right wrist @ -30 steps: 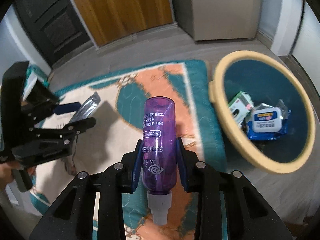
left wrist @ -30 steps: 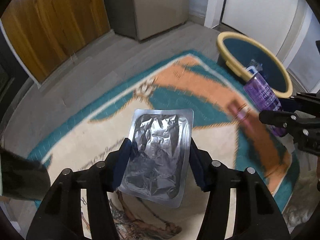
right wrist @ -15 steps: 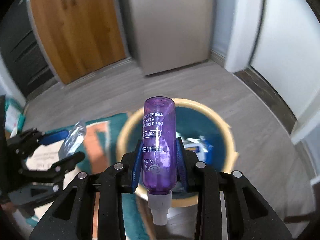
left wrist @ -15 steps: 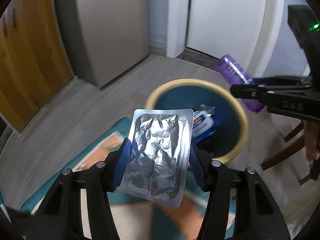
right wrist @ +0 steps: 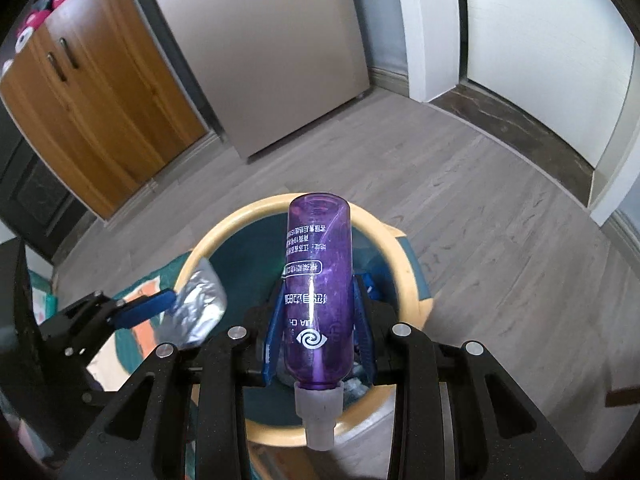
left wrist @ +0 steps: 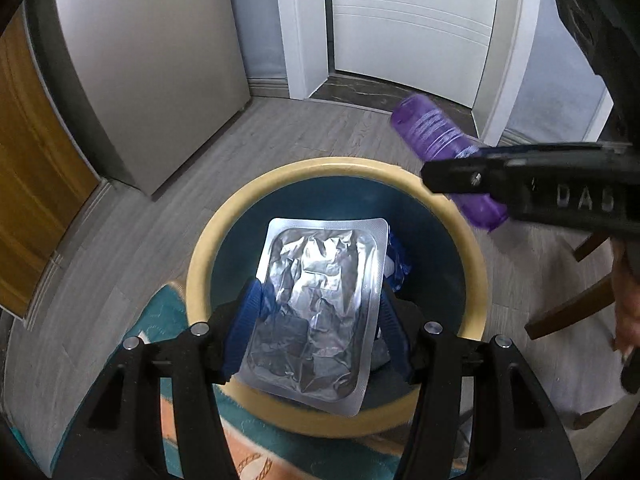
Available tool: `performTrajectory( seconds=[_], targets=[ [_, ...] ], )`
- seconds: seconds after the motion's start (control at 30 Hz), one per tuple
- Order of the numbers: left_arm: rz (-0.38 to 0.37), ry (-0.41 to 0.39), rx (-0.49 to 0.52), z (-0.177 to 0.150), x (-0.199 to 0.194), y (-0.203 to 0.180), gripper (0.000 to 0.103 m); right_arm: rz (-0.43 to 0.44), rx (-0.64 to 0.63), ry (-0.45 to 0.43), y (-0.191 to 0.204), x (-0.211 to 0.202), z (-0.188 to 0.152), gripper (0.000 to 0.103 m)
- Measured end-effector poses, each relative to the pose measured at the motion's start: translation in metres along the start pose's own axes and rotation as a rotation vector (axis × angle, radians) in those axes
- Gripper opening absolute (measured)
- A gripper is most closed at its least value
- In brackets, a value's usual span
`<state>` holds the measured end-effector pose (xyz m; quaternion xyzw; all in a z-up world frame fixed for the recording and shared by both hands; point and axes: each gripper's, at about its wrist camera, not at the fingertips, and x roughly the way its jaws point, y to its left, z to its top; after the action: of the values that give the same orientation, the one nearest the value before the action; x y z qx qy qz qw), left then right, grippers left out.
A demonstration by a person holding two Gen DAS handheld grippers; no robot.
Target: Collect trash
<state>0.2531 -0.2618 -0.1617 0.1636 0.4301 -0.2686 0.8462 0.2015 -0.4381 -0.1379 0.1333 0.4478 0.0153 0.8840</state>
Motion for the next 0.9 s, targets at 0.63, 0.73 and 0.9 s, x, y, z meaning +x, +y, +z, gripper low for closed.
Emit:
performTrajectory(
  seconds=[0.63, 0.73, 0.9],
  targets=[
    [0.07, -0.013, -0.022, -0.009, -0.048, 0.023, 0.082, 0.072, 0.008, 0.034, 0.016, 0.006, 0.002, 0.047],
    [0.067, -0.044, -0.064, -0.014, -0.078, 0.029, 0.083, 0.086, -0.003, 0.015, 0.026, -0.012, -0.003, 0.047],
    [0.032, -0.117, -0.135, -0.026, -0.131, 0.027, 0.084, 0.062, -0.021, 0.007, 0.04, -0.048, -0.018, 0.046]
  ],
)
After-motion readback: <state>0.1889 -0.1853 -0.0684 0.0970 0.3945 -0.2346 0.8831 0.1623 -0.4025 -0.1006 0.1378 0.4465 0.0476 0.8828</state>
